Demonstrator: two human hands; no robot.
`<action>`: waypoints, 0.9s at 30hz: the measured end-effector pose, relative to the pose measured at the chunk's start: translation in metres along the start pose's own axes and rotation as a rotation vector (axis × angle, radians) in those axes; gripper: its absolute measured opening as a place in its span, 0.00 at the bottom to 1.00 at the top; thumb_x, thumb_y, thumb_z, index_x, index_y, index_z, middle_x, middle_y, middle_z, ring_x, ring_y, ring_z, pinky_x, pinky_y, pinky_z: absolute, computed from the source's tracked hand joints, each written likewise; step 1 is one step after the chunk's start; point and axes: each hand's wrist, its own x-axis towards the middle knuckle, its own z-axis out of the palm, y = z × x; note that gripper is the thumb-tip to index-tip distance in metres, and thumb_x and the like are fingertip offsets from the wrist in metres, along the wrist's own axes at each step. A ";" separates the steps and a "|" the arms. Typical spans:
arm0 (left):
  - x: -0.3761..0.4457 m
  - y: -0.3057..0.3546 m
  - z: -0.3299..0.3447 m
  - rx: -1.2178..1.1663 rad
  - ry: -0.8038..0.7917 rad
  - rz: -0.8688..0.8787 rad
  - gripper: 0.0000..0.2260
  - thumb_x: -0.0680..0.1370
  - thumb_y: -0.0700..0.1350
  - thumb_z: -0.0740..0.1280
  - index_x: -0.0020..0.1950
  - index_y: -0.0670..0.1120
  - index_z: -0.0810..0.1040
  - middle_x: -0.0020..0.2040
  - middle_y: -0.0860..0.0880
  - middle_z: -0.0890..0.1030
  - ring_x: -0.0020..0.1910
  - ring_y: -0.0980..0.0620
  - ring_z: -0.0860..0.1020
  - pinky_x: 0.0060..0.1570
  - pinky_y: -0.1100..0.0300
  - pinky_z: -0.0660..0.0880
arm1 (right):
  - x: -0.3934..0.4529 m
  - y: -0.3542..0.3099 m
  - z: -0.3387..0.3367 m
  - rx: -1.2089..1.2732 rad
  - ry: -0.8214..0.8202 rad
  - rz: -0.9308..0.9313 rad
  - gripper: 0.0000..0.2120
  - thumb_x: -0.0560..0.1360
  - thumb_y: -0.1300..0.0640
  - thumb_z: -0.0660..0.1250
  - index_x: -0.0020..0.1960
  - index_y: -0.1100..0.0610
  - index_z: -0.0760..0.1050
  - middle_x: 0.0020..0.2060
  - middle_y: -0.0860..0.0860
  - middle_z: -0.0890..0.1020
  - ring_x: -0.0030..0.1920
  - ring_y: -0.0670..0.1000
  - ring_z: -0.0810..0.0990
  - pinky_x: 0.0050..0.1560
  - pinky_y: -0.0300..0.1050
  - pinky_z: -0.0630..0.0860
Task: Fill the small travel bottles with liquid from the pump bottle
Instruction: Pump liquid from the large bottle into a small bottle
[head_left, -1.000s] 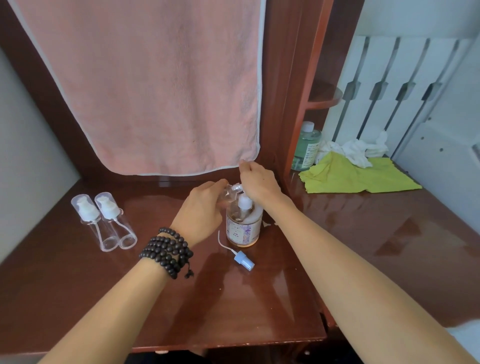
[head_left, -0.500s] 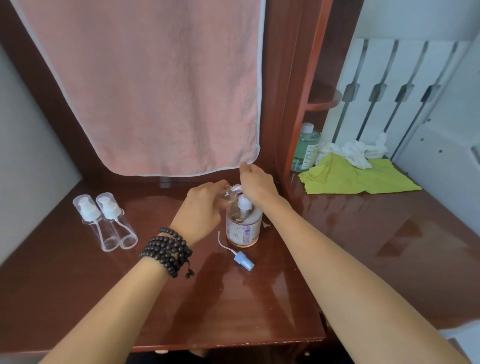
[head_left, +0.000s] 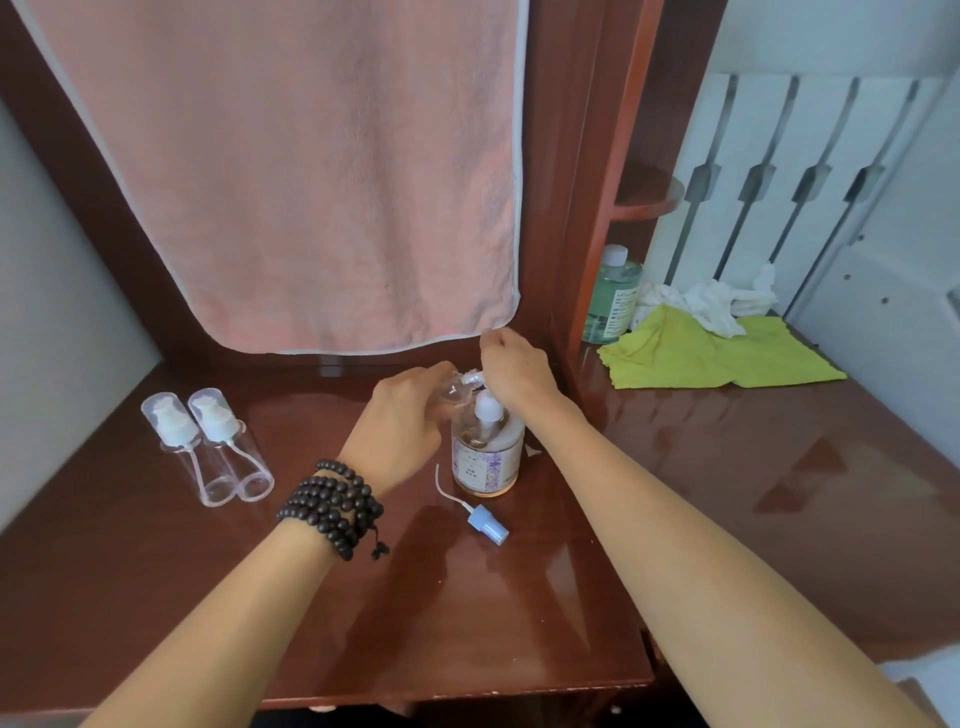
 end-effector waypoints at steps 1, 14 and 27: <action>0.001 0.001 -0.002 -0.005 0.013 0.003 0.10 0.75 0.36 0.67 0.55 0.44 0.77 0.46 0.47 0.82 0.47 0.49 0.79 0.49 0.56 0.74 | 0.000 -0.002 -0.003 0.038 0.025 -0.021 0.17 0.83 0.47 0.50 0.61 0.53 0.72 0.58 0.57 0.78 0.56 0.60 0.78 0.54 0.55 0.72; -0.001 0.003 0.001 0.054 -0.013 0.003 0.08 0.73 0.34 0.65 0.49 0.44 0.74 0.39 0.47 0.78 0.39 0.47 0.76 0.43 0.51 0.74 | -0.005 0.001 0.001 0.064 0.019 -0.038 0.24 0.82 0.52 0.50 0.78 0.43 0.65 0.63 0.57 0.79 0.59 0.59 0.79 0.63 0.59 0.75; -0.003 0.002 0.006 0.067 -0.014 0.004 0.10 0.72 0.33 0.66 0.50 0.43 0.74 0.39 0.48 0.78 0.40 0.46 0.77 0.42 0.53 0.74 | -0.002 0.008 0.002 0.018 -0.007 0.014 0.24 0.84 0.49 0.48 0.79 0.42 0.63 0.74 0.56 0.72 0.70 0.60 0.73 0.71 0.59 0.69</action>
